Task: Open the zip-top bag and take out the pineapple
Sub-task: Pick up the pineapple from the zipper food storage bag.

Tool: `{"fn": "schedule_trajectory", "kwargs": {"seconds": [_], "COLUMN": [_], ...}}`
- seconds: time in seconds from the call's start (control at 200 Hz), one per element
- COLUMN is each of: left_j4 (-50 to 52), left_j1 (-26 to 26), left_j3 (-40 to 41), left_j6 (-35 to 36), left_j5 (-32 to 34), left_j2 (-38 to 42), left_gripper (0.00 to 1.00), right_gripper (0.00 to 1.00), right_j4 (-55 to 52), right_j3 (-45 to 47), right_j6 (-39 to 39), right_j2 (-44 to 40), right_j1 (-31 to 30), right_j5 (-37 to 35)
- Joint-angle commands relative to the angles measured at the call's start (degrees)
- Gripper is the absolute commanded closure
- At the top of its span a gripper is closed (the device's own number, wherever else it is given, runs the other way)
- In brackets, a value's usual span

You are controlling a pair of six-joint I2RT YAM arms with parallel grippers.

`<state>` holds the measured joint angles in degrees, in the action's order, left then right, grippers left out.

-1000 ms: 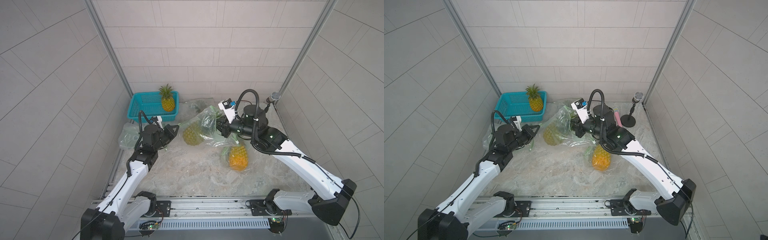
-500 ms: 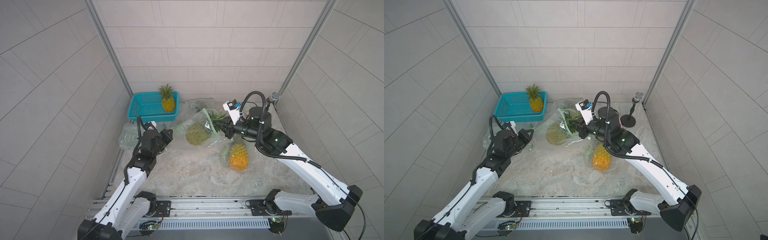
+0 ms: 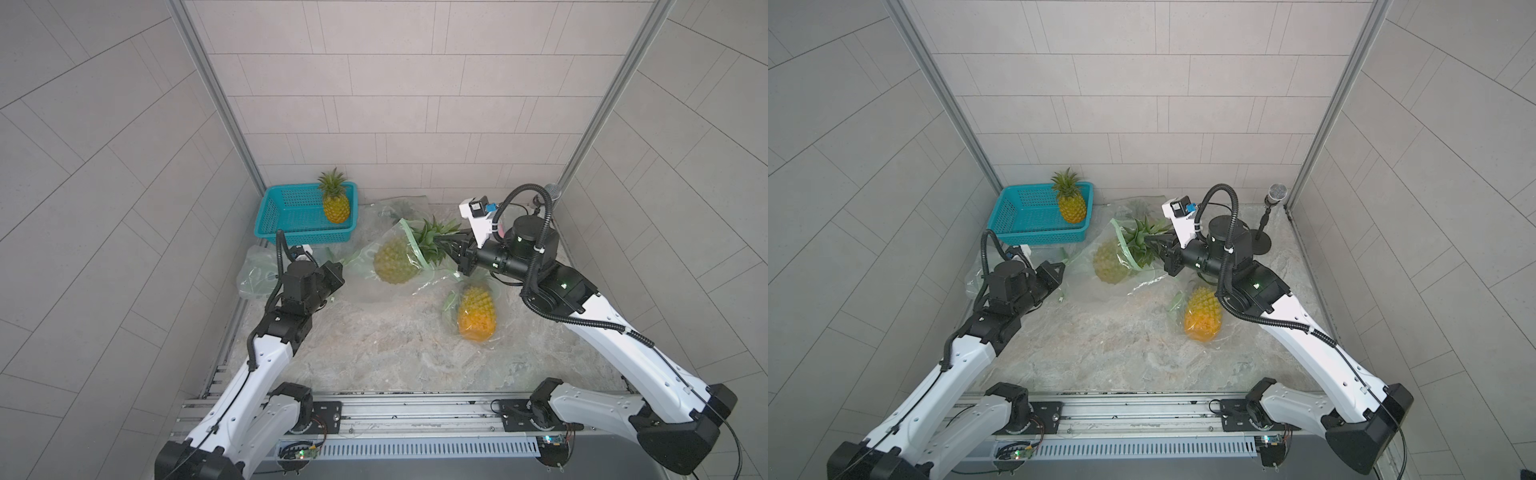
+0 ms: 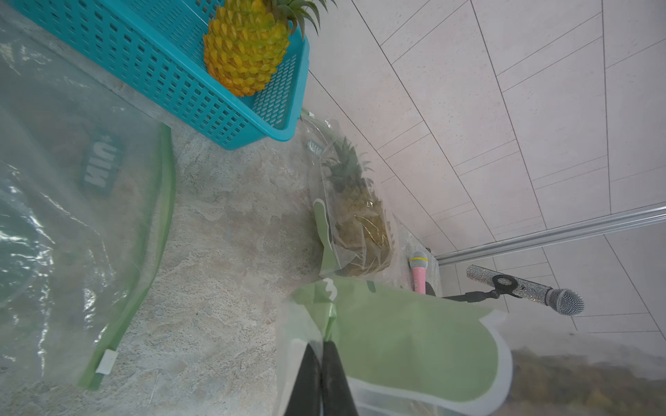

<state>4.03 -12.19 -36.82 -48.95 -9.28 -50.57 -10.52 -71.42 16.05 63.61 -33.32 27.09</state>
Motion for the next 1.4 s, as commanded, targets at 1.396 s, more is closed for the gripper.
{"fn": "schedule_trajectory", "kwargs": {"seconds": [1.396], "left_j4": [3.4], "left_j1": [4.2], "left_j3": [3.6], "left_j6": [2.7], "left_j5": [4.6], "left_j2": [3.8], "left_gripper": [1.0], "right_gripper": [1.0], "right_j4": [10.7], "right_j3": [0.1], "right_j6": [2.2], "right_j2": [-8.8], "right_j1": [2.2], "right_j5": [1.0]}}
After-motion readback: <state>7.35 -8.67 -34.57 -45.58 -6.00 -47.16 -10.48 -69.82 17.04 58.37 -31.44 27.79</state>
